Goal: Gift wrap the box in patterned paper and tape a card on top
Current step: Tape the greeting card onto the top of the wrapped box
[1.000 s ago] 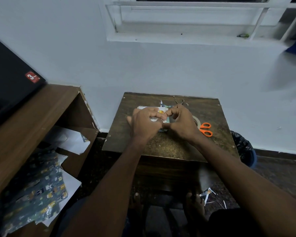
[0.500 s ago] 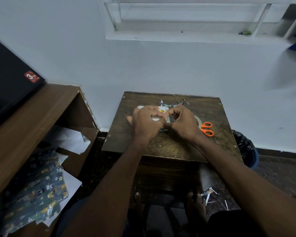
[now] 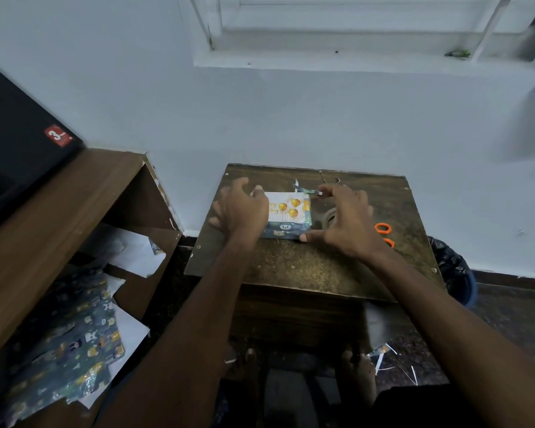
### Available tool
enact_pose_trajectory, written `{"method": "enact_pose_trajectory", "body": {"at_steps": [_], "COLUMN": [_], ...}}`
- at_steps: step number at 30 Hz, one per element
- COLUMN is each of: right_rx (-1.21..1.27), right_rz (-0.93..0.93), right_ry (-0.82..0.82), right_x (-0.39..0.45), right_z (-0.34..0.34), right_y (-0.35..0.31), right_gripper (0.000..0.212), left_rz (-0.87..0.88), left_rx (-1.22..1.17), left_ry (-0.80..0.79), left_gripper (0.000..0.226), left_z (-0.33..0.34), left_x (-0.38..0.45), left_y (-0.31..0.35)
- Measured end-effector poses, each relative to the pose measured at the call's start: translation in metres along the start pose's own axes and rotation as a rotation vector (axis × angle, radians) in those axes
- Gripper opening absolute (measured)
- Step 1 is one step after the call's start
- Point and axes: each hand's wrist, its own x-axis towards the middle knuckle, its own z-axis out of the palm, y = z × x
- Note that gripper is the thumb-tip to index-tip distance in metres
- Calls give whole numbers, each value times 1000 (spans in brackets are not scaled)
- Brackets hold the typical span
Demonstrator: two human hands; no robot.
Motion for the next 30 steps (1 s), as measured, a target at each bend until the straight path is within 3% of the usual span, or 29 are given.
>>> {"method": "enact_pose_trajectory", "body": {"at_steps": [2,5,10,14,18,21,25,27,30], "right_rx": [-78,-47,98,174,298,369,275,174,7], "right_rz": [-15,-25,-148,-203,-173,-85,-42,-26,-39], "right_ry": [-65,-98,135,207,190,112,-46,-51,-51], "right_x": [0,-1,-1,-6,-10,-9,-3,-2,1], "right_z": [0,4,6,2,-3,-8,-27,-40,-51], "right_y": [0,-2,2,2,1,1,6,12,32], "right_gripper": [111,104,87,77,84,96,116,91,29], "left_rz": [-147,-188,-108,-110,-148,-177,-216,-232,-280], "left_rx": [-211,-415,-549,-589,-544,-501,-450,-413,-414], "left_ry": [-148,-258,-287,-296,-387,-471,-354,-299,-256], "left_gripper": [33,24,33,29,26,27,39,49,55], "left_z": [-2,-5,-12,-14,-15,-15,-11,-8,0], "left_x": [3,-5,-9,-12,-13,-16,-2,4,7], "left_y": [-3,5,15,18,19,20,12,4,-2]}}
